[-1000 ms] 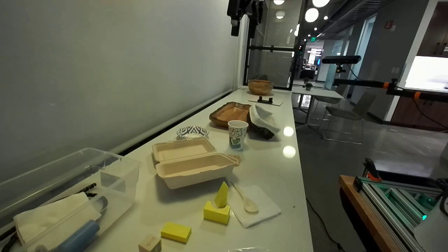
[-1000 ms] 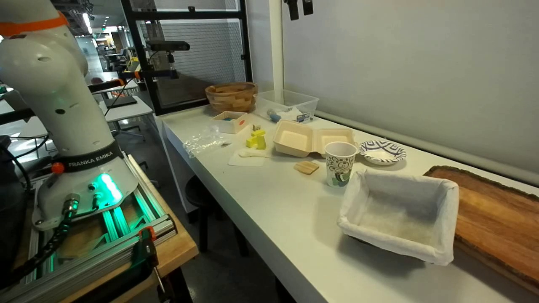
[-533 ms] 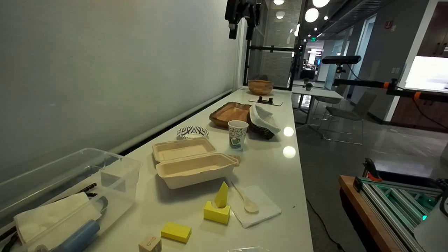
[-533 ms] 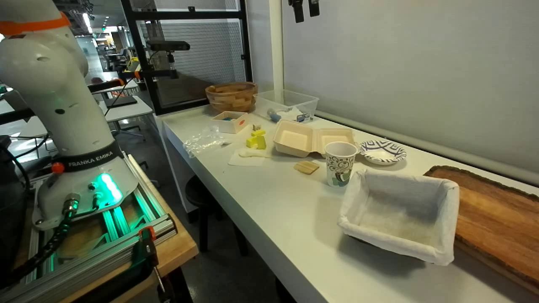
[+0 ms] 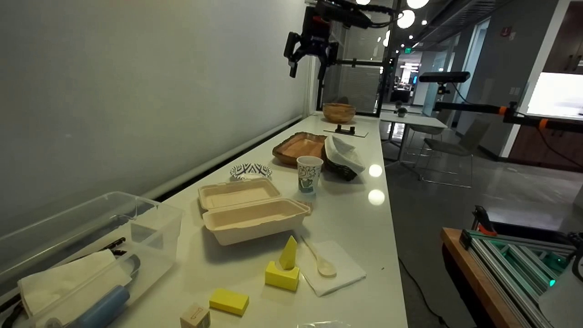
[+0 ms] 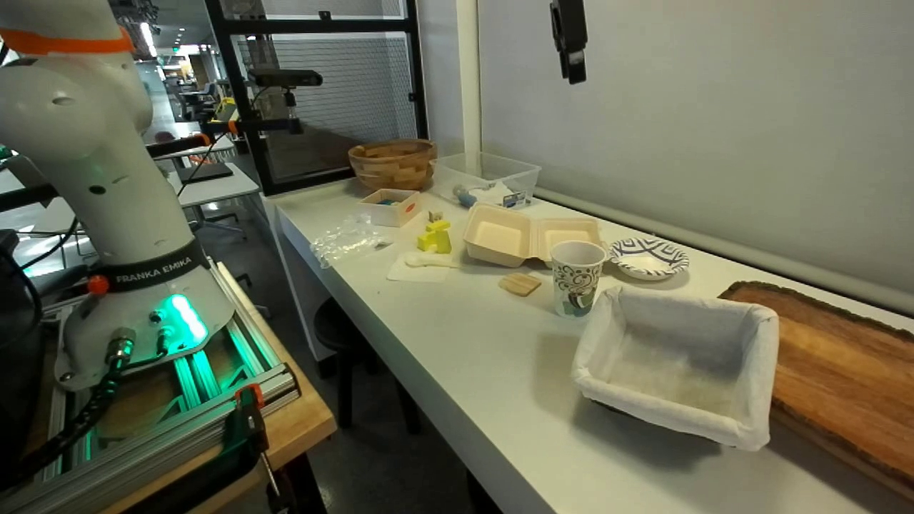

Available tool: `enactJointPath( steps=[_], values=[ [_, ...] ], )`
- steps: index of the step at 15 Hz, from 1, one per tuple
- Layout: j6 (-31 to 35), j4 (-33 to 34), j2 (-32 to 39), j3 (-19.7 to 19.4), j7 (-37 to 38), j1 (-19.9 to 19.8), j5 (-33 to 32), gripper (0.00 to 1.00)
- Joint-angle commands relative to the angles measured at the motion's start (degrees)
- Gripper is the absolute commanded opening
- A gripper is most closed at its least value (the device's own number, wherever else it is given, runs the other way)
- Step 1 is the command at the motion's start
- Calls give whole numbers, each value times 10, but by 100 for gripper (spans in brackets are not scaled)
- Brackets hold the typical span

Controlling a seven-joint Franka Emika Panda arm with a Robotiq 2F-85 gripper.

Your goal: Pick up the cup, and then pour its contents into the styrofoam pack

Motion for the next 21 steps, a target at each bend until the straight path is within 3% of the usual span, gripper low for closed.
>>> enactJointPath(
  steps=[1, 5, 6, 13, 21],
  values=[
    [41, -5, 43, -19, 73, -16, 21, 100],
    [48, -16, 86, -35, 161, -21, 43, 100],
    [37, -7, 71, -34, 117, -20, 29, 100],
    [60, -18, 103, -41, 181, -17, 29, 100],
    [147, -39, 188, -28, 205, -38, 145, 100]
  ],
)
